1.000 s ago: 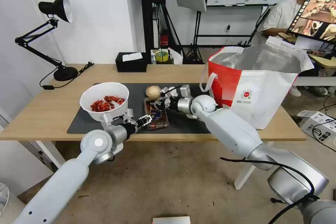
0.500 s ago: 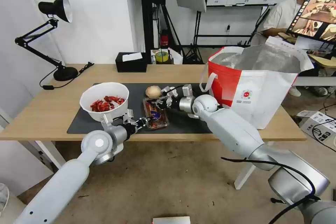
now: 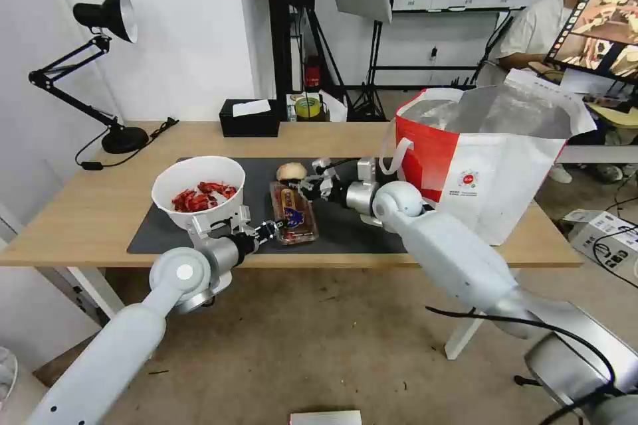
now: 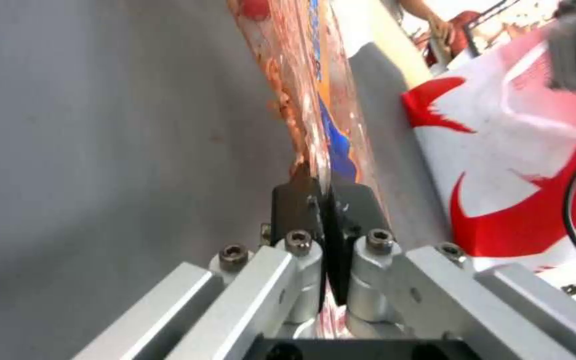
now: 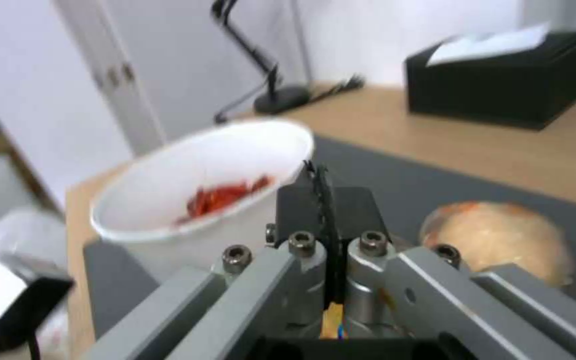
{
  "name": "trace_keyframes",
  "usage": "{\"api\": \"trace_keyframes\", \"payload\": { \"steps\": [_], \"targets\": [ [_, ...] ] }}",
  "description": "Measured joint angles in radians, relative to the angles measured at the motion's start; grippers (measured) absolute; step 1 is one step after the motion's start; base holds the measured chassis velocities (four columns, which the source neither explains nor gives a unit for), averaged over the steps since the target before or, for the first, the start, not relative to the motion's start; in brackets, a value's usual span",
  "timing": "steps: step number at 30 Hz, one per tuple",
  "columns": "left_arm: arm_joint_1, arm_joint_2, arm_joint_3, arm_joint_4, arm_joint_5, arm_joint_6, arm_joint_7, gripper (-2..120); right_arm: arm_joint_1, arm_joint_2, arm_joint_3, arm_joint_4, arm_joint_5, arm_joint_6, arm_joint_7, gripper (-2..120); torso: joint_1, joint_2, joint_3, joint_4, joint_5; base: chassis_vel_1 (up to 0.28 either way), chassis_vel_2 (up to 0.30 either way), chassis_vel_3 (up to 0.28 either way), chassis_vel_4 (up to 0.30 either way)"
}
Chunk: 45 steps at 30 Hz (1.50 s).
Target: Pick up the trash from the table and place it into the takeout bag.
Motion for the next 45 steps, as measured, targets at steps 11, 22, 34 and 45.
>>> {"api": "trace_keyframes", "payload": {
  "steps": [11,22,34,45],
  "targets": [
    [0.037,0.018,-0.060,-0.096,-0.012,-0.028,0.021,0,-0.346,-0.194,0.199,0.440,-0.032,0.058,0.260,37,0.000,0.000,0.000,0.0000,0.0001,0.000,0.000,0.000,0.000],
    [-0.052,0.079,-0.051,-0.108,-0.053,-0.022,0.036,0,-0.739,-0.347,0.465,0.657,-0.168,0.150,0.237,78,0.000,0.000,0.000,-0.0002,0.0000,0.000,0.000,0.000,0.000],
    [-0.345,0.096,0.105,-0.085,-0.103,-0.024,0.063,0,-1.147,-0.223,0.666,0.751,-0.376,0.347,0.248,100,0.000,0.000,0.000,0.0000,0.0003,0.000,0.000,0.000,0.000],
    [-0.622,-0.023,0.295,0.017,-0.102,-0.055,0.086,0,-1.337,-0.111,0.733,0.730,-0.535,0.495,0.341,100,0.000,0.000,0.000,0.0001,0.0000,0.000,0.000,0.000,0.000]
  ]
}}
